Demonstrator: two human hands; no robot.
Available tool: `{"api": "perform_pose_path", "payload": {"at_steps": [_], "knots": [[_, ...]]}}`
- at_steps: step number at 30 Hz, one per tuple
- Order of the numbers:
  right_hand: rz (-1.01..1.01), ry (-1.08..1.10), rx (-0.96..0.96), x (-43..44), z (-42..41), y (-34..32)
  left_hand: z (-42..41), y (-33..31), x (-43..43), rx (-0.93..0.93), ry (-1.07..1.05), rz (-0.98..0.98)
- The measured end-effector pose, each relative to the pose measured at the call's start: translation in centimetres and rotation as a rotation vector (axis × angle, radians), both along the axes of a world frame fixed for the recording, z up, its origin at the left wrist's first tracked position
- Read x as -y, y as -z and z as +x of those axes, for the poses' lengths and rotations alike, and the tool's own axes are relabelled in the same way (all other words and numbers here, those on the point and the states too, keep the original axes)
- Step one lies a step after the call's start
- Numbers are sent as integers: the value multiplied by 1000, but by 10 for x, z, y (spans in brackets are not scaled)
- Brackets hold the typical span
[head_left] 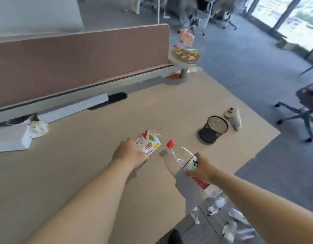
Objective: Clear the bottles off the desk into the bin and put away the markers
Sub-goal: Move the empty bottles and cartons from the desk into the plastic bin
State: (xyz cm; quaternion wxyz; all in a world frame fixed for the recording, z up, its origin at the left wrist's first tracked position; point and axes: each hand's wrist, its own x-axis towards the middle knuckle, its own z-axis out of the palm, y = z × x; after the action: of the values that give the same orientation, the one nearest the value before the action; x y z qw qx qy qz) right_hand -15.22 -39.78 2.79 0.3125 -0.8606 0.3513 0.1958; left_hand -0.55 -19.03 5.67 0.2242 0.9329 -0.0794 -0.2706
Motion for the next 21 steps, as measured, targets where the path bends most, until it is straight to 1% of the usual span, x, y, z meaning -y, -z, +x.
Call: {"api": "perform_pose_path", "payload": {"at_steps": [5, 9, 11, 15, 17, 19, 21], "knots": [[-102, 341, 55, 70, -125, -27, -44, -31, 128, 121, 312, -54], [-195, 639, 69, 109, -233, -32, -107, -46, 213, 144, 529, -70], [-227, 759, 38, 122, -289, -31, -148, -47, 248, 134, 646, -65], [-186, 1010, -34, 139, -404, -20, -244, -46, 308, 67, 831, -92], [-116, 1159, -56, 144, -452, -13, -285, -42, 331, 60, 907, -86], [-28, 1359, -55, 147, -492, -8, -318, -34, 350, 73, 981, -32], [52, 1501, -33, 153, -532, 11, -342, -21, 367, 101, 1017, 59]]}}
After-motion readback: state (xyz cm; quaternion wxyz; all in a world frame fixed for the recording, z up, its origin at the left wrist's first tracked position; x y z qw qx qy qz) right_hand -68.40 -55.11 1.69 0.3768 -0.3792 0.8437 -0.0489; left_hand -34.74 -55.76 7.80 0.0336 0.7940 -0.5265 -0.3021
